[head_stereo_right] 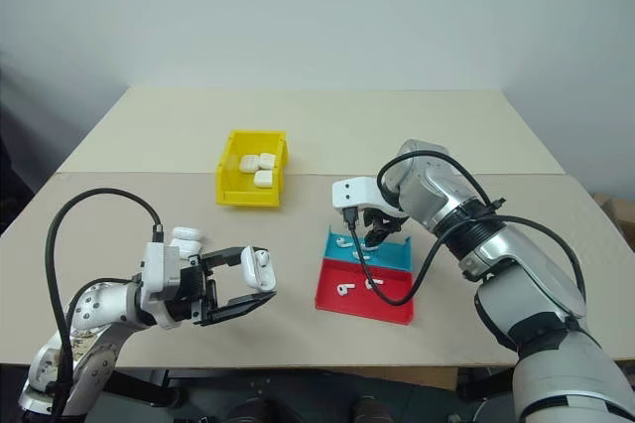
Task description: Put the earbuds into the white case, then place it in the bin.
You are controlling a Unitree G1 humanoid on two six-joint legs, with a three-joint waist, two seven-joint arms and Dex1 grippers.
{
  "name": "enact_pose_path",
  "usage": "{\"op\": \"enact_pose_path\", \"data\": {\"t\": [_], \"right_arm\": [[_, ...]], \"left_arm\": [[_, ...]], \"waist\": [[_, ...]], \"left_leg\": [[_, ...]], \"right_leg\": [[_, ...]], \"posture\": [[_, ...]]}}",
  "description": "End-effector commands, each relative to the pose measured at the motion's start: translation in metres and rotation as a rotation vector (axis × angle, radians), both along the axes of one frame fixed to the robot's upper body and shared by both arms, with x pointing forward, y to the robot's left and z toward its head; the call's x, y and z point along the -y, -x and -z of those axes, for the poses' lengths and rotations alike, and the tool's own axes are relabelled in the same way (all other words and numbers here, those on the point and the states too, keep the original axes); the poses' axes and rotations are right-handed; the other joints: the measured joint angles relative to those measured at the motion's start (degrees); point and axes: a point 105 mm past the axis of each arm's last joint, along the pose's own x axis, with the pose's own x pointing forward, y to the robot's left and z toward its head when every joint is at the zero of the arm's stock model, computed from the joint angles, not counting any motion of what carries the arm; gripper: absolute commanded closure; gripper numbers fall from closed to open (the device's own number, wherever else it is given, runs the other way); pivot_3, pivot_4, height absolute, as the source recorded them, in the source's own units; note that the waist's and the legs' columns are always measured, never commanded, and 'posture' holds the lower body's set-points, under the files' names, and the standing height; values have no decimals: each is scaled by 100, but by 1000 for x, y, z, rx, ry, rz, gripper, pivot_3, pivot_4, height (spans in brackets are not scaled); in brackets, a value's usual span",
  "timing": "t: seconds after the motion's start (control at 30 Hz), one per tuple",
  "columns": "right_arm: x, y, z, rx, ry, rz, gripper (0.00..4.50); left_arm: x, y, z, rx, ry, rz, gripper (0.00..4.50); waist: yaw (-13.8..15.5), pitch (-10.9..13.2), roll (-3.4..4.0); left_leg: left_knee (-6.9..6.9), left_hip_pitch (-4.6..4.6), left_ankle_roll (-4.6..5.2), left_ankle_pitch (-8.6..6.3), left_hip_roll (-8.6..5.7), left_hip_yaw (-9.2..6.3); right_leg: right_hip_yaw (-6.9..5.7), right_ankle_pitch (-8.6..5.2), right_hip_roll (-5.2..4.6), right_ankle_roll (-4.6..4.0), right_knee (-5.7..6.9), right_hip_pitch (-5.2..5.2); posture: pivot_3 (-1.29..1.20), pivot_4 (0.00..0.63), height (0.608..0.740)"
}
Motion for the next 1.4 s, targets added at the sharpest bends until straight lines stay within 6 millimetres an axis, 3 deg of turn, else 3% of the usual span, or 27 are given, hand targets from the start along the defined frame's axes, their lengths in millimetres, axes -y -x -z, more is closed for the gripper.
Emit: {"op": "enact_pose_path", "data": {"t": [0.03,0.93,1.07,1.4], "right_arm": [[1,-3,-2,33,11,-6,1829],[-3,-5,13,37,10,7,1829],[-2,-3,12,35,17,-5,2677],[-1,-2,14,34,19,-3,2677]], "left_arm": [[4,5,-9,55,10,21,1695],[5,3,-11,62,7,18,1695],[5,3,-14,58,19,21,1695],[5,2,-15,59,22,19,1695]], "waist": [[7,0,0],[7,-1,1],[3,-1,1],[8,-1,1]], "left_leg": [[0,0,0,0,0,0],[3,2,0,0,0,0],[4,2,0,0,0,0],[6,6,0,1,0,-1]], "right_leg": [[0,0,0,0,0,0],[0,0,0,1,5,3],[0,0,0,1,5,4],[0,1,1,1,10,6]], "posture": [[0,150,740],[0,150,740],[0,150,740],[0,150,740]]}}
